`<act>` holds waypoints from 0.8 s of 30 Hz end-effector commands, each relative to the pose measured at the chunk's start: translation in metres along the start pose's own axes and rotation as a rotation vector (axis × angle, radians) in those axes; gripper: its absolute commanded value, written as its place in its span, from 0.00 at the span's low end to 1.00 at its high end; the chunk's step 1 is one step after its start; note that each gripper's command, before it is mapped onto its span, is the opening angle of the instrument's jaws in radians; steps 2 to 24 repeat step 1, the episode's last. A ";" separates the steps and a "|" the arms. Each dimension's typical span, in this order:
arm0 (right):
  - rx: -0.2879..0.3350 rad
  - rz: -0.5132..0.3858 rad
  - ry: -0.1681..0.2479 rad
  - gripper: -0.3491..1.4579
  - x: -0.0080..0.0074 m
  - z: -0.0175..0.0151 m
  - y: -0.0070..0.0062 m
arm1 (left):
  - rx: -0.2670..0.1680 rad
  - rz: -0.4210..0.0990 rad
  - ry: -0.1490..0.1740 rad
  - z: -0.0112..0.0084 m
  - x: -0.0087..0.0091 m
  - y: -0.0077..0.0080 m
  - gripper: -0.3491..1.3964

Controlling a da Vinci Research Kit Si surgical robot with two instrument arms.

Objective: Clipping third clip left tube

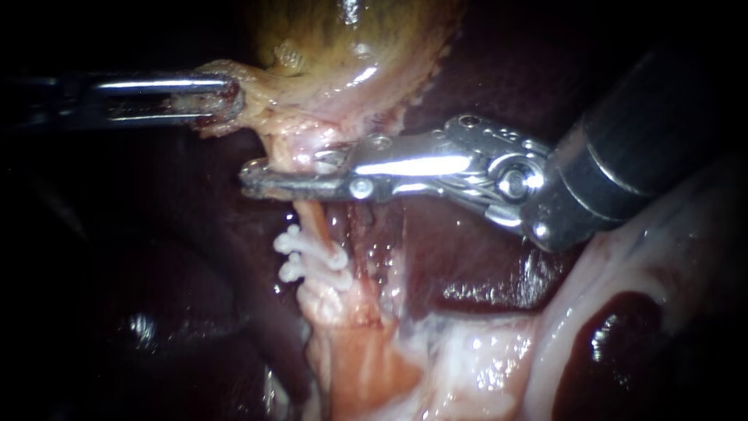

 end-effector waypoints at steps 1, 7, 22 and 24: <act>0.010 -0.002 -0.006 0.00 -0.0004 0.0002 0.0003 | 0.000 0.000 0.000 0.0000 0.0000 0.0000 0.00; 0.010 -0.002 -0.006 0.00 -0.0004 0.0002 0.0003 | 0.000 0.000 0.000 0.0000 0.0000 0.0000 0.00; 0.010 -0.002 -0.006 0.00 -0.0004 0.0002 0.0003 | 0.000 0.000 0.000 0.0000 0.0000 0.0000 0.00; 0.010 -0.002 -0.006 0.00 -0.0004 0.0002 0.0003 | 0.000 0.000 0.000 0.0000 0.0000 0.0000 0.00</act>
